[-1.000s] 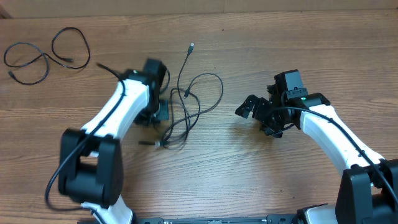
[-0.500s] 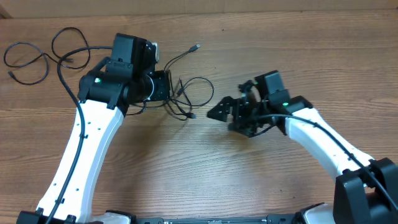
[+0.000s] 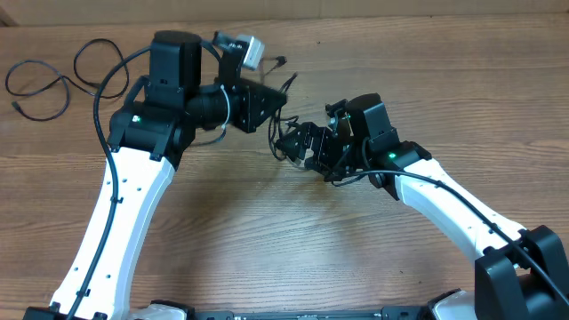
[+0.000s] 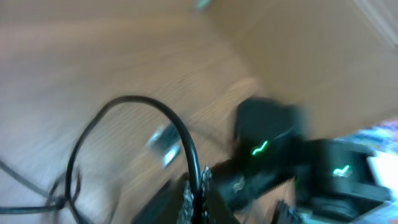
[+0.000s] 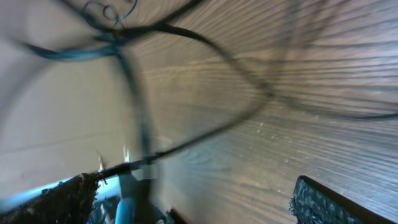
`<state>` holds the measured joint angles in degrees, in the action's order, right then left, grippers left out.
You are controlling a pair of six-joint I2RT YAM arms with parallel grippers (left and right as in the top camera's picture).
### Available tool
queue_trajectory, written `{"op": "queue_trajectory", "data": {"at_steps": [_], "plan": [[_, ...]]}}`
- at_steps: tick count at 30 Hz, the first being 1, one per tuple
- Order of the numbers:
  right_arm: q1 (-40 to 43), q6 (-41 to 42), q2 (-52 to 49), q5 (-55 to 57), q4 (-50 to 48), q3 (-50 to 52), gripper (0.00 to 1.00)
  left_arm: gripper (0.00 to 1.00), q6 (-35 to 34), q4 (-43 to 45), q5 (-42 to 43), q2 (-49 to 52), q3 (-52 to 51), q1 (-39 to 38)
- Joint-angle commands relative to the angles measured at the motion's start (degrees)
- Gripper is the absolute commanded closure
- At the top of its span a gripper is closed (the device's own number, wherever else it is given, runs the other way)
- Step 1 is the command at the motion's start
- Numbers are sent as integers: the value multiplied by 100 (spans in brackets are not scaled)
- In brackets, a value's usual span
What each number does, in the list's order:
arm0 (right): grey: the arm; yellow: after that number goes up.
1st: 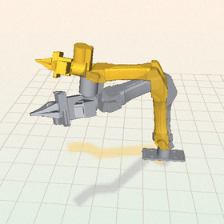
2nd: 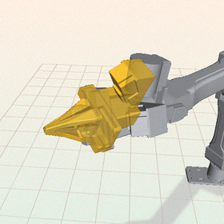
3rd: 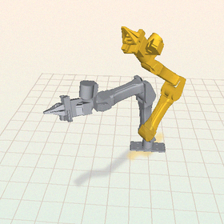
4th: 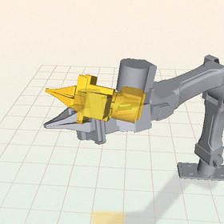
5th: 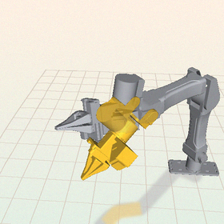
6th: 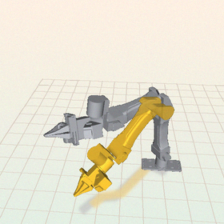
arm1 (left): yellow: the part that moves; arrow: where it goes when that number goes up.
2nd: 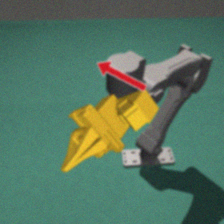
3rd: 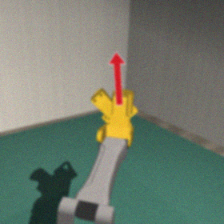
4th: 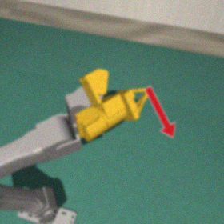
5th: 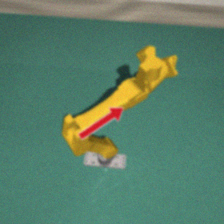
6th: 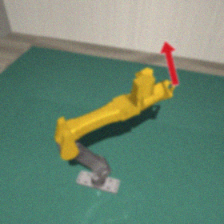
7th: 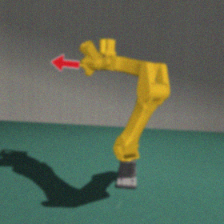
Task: Untangle cables
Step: 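Pull the cable apart, left gripper far left, right gripper right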
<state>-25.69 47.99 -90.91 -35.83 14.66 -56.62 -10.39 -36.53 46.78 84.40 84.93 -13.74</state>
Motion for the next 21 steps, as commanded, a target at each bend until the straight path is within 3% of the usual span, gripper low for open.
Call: {"op": "queue_trajectory", "data": {"at_steps": [1, 5, 11, 14, 21], "plan": [[-201, 175, 13, 706, 7, -66, 0, 96, -498, 1025, 1462, -166, 118, 22], [-402, 245, 13, 1314, -2, -66, 0, 96, -1788, 2413, 1569, -166, 118, 20], [-424, 802, 13, 2614, 758, -66, 0, 96, -2669, 3836, 1915, -170, 118, 74], [-286, 883, 13, 3480, 1556, -66, 0, 96, -2889, 4266, 1912, -170, 118, 310], [116, 560, 13, 4935, 2833, -66, 0, 96, -3233, 4321, 1910, -170, 118, 1196]]}}
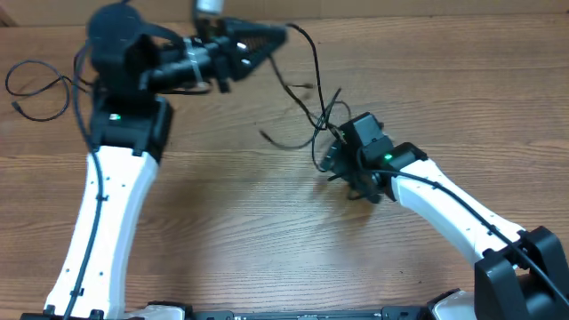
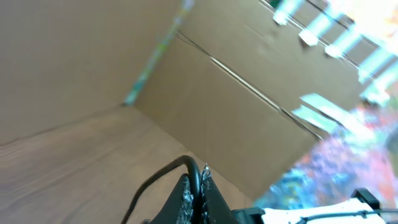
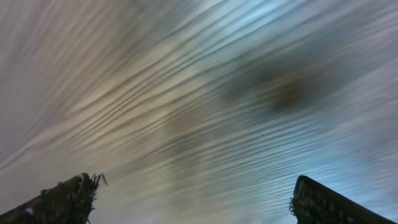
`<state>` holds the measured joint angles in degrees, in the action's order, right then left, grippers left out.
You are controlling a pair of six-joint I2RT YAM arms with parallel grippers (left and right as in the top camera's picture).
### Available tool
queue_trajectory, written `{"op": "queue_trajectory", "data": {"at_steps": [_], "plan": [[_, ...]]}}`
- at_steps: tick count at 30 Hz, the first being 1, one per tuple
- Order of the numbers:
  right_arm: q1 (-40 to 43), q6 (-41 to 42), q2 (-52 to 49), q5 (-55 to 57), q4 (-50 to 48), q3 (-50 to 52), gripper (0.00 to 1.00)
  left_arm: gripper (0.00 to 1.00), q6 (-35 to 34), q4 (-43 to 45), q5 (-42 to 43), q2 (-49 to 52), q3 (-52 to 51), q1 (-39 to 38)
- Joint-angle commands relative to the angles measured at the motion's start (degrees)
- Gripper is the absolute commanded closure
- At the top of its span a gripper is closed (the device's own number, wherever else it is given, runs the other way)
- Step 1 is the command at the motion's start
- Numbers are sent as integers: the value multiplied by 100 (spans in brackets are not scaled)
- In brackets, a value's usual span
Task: Untangle cables
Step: 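Pull the cable apart, left gripper far left, right gripper right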
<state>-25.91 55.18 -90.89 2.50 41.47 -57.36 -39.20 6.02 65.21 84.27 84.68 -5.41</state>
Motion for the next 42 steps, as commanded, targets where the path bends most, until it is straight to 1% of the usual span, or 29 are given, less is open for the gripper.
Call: {"op": "queue_trajectory", "data": {"at_steps": [1, 5, 11, 14, 20, 23, 25, 28, 31, 33, 35, 37, 39, 42], "plan": [[175, -201, 11, 1268, 243, 11, 0, 96, -407, 68, 68, -157, 142, 479], [409, -210, 11, 1860, 479, 70, 0, 96, -566, 61, 127, -157, 142, 940], [997, -210, 11, 1961, 601, 181, 0, 96, -564, -7, 243, -157, 142, 1429], [1460, -258, 11, 1963, 664, 181, 0, 96, -562, -118, 240, -157, 142, 1672], [2446, -769, 11, 1978, 691, 181, 0, 96, -562, -153, 243, -157, 142, 2258], [2981, -774, 11, 1928, 680, 181, 0, 96, -553, -328, 243, -157, 142, 2610], [3202, -780, 11, 1886, 658, 181, 0, 96, -354, -533, 238, -155, 142, 2747], [3469, -1049, 11, 1882, 570, 181, 0, 96, 33, -883, 223, -155, 142, 2931], [3661, -1078, 11, 1725, 533, 181, 0, 96, 481, -1276, 52, -155, 142, 3102], [3727, -1252, 11, 1438, 444, 181, 0, 96, 802, -1620, -269, -155, 142, 3180], [3727, -1805, 11, 1117, 223, 181, 0, 96, 1088, -1886, -723, -155, 142, 3230], [3727, -2118, 11, 822, 76, 181, 0, 96, 1290, -2024, -1163, -155, 142, 3303], [3724, -2166, 11, 442, 50, 181, 0, 96, 1541, -2162, -1598, -155, 166, 3512], [3722, -2166, 11, 144, 81, 181, 0, 96, 1827, -2267, -1864, -155, 251, 3703]]}}
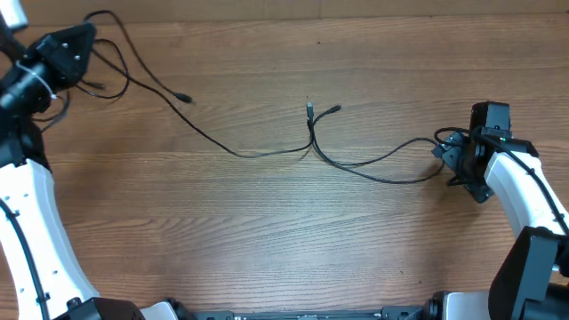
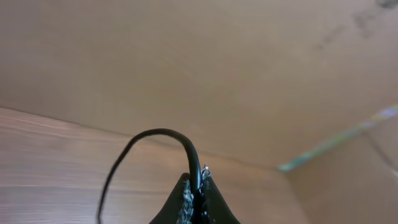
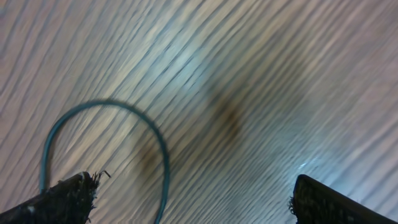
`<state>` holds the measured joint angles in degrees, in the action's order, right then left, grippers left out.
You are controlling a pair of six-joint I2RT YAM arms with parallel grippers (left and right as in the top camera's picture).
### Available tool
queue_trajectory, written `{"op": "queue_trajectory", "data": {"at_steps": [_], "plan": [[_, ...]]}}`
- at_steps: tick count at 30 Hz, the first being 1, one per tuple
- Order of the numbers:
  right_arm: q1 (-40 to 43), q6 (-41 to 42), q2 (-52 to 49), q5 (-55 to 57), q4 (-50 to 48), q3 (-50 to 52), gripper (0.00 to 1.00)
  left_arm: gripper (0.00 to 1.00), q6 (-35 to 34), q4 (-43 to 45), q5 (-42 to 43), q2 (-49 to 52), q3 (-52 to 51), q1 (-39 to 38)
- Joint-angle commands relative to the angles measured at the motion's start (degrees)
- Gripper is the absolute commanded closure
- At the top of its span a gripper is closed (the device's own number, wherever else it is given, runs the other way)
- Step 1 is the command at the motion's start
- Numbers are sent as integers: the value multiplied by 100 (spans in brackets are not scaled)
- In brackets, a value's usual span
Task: Untangle cables
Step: 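Pull the cable apart, left gripper far left, right gripper right, then lay the cable end at left with the left gripper and release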
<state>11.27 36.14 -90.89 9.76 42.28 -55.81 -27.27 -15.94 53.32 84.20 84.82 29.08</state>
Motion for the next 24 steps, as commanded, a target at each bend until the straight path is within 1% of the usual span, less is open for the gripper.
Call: {"op": "queue_trajectory", "data": {"at_steps": [1, 4, 7, 10, 12, 15, 17, 20, 21, 24], "plan": [[4, -262, 11, -715, -2, 26, 0, 96, 684, -170, -776, -149, 334, 339], [-13, -264, 11, -1082, -7, 26, 0, 96, 852, -595, -1154, -149, 807, 590], [-120, -264, 11, -1342, -26, 26, 0, 96, 1165, -1300, -1845, -149, 1453, 743], [-315, -262, 11, -1530, -72, 26, 0, 96, 1384, -2094, -3051, -149, 2035, 765], [-496, -262, 11, -1657, -125, 26, 0, 96, 1366, -2594, -3995, -149, 2312, 765], [-844, -262, 11, -1694, -256, 26, 0, 96, 1224, -3073, -5145, -149, 2404, 765], [-1054, -260, 11, -1694, -361, 26, 0, 96, 1235, -3241, -5584, -101, 2404, 765], [-1427, -258, 11, -1694, -501, 26, 0, 96, 1685, -3294, -5934, 46, 2404, 767], [-1473, -260, 11, -1694, -509, 26, 0, 96, 1707, -3289, -5980, 70, 2404, 767], [-1733, -260, 11, -1694, -494, 26, 0, 96, 1836, -3274, -6481, 280, 2404, 765]]}}
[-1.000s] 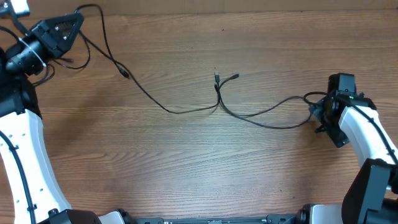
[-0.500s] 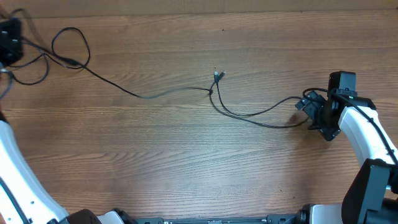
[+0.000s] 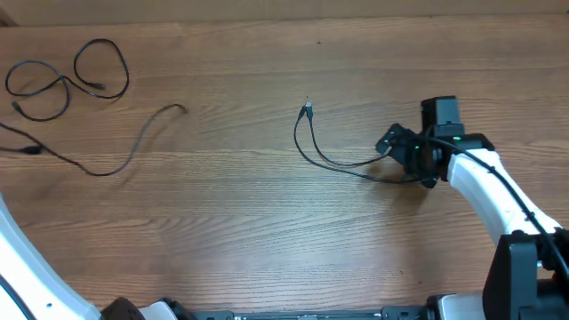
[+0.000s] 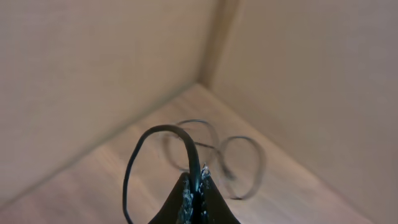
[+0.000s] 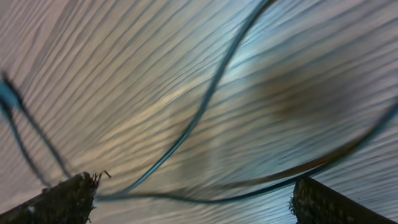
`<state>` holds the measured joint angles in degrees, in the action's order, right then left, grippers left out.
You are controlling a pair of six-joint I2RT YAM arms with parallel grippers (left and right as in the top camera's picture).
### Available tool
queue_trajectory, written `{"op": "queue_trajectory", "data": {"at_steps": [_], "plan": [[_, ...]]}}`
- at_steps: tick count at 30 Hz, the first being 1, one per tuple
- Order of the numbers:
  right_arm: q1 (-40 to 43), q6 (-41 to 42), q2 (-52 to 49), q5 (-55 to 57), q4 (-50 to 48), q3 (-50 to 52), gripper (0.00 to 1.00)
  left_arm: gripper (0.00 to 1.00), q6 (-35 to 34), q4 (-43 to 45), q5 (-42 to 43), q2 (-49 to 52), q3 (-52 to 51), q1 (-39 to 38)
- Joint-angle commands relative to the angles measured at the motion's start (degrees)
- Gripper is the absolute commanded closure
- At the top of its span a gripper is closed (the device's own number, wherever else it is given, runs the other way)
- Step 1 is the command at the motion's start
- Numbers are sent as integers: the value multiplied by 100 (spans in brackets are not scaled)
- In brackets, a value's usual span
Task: Untangle cables
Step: 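Lay the cable end at left with the left gripper and release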
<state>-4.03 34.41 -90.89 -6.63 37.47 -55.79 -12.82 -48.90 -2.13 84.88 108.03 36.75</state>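
My left gripper (image 4: 198, 182) is shut on a black cable (image 4: 158, 129) that loops up from its fingertips; the gripper itself is off the left edge of the overhead view. That cable (image 3: 98, 172) trails from the left edge to a free end further right. A second black cable (image 3: 333, 164) lies mid-table, from its plug at the back over to my right gripper (image 3: 400, 151). In the right wrist view this cable (image 5: 205, 99) crosses the wood between the wide-apart fingers of the right gripper (image 5: 193, 202), which stands open.
A third thin cable (image 3: 62, 76) lies coiled at the far left back corner, also seen as coiled loops (image 4: 214, 149) in the left wrist view. Cardboard walls (image 4: 93, 62) close the table at the back and left. The left arm (image 3: 13, 258) runs along the left edge.
The left gripper has gone out of the overhead view to the left, and its cable no longer crosses the middle cable. The right gripper has moved left from the right edge.
Both grippers were close together at the back centre around a tangle of cable. Then the left held a cable up toward the back left. Later the arms were far apart with two cables crossing mid-table. Now the two lie apart.
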Motion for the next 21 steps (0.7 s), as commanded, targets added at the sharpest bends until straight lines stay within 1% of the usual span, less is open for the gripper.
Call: {"op": "queue_trajectory", "data": {"at_steps": [1, 5, 7, 8, 11, 14, 17, 19, 21], "plan": [[-267, -87, 11, -55, -2, 24, 0, 96, 514, 44, -1154, 289, 83, -2], [-498, -85, 11, -55, 4, 24, 0, 96, 920, 199, -2448, 557, 83, -2], [-570, -83, 11, -57, 2, 24, 0, 96, 925, 289, -3082, 669, 83, -2], [-599, -83, 11, -55, 2, 24, 0, 96, 922, 295, -3158, 717, 83, 0], [-664, -83, 11, -55, -20, 24, 0, 96, 1001, 221, -2927, 940, 83, -2], [-678, -83, 11, -55, -42, 24, 0, 96, 1504, 164, -2841, 1106, 83, -83], [-678, -85, 11, -55, -39, 24, 0, 96, 1777, 240, -2337, 1064, 140, -101], [-678, -85, 11, -52, -42, 24, 0, 96, 2155, 278, -2358, 1019, 245, -98], [-678, -85, 11, -55, -42, 24, 0, 96, 2465, 485, -2623, 964, 289, -81]]}}
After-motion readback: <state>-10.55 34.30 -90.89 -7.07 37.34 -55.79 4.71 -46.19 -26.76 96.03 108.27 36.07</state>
